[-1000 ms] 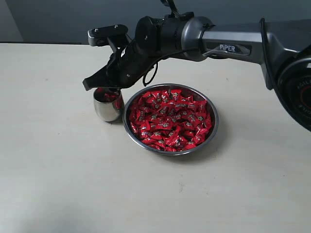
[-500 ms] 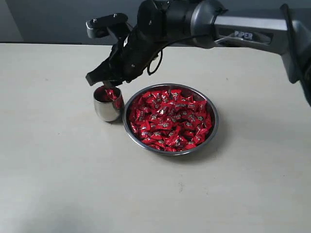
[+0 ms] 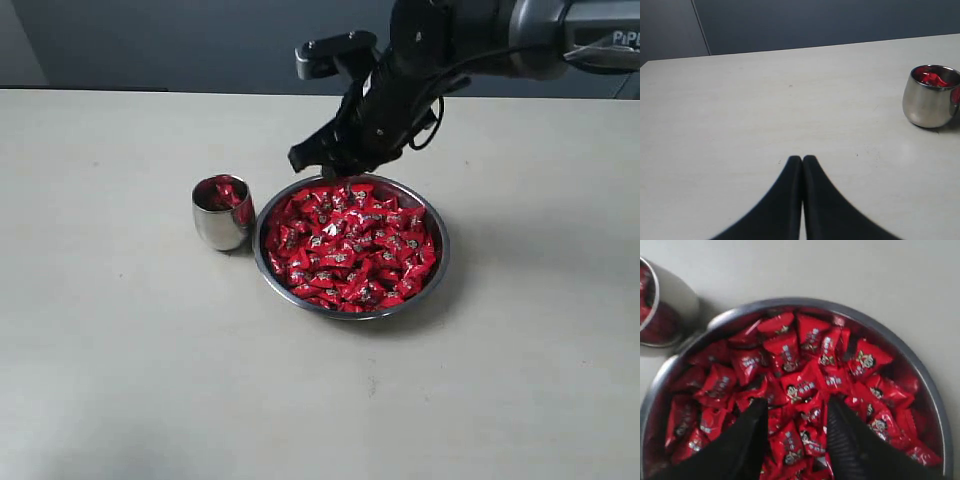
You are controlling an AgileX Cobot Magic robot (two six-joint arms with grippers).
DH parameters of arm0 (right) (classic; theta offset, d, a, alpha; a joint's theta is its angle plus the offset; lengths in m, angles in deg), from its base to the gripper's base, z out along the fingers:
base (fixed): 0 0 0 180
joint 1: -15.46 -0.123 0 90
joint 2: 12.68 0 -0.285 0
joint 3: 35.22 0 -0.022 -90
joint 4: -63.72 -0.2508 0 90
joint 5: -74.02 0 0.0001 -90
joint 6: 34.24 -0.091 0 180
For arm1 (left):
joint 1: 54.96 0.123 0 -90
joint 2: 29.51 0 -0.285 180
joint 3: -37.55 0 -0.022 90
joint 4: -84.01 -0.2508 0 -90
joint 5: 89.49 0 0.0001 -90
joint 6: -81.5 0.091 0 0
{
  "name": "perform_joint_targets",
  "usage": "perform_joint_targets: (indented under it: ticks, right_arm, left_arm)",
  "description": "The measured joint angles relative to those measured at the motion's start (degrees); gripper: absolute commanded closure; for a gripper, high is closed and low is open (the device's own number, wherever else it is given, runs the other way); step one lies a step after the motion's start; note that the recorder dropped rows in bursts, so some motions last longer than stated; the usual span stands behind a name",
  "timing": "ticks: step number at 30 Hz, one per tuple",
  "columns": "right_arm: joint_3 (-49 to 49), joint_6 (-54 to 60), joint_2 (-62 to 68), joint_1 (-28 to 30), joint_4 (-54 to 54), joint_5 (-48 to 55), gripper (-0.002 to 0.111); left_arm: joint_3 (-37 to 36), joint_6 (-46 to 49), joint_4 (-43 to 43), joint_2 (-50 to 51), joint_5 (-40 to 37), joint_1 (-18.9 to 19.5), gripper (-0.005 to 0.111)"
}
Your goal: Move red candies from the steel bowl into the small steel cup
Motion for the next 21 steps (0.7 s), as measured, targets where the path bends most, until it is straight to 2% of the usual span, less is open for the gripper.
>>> perform_joint_targets:
  ticks: [8, 18, 20, 21]
  right_arm:
    - [4.84, -0.66, 0.00, 0.54, 2.50, -1.15, 0.070]
    - [5.00, -1.28, 5.53, 1.69, 3.15, -2.56, 0.070]
    - [5.00, -1.28, 5.89, 1.69, 3.26, -3.89, 0.076]
    - [5.00, -1.28, 5.89, 1.69, 3.26, -4.50, 0.087]
  left_arm:
    - [0.00, 0.00, 0.00, 0.00, 0.00, 0.00, 0.106]
    - [0.00, 0.00, 0.00, 0.00, 0.00, 0.00, 0.106]
    - [0.00, 0.00, 0.00, 0.00, 0.00, 0.00, 0.106]
    - [0.00, 0.00, 0.00, 0.00, 0.00, 0.00, 0.106]
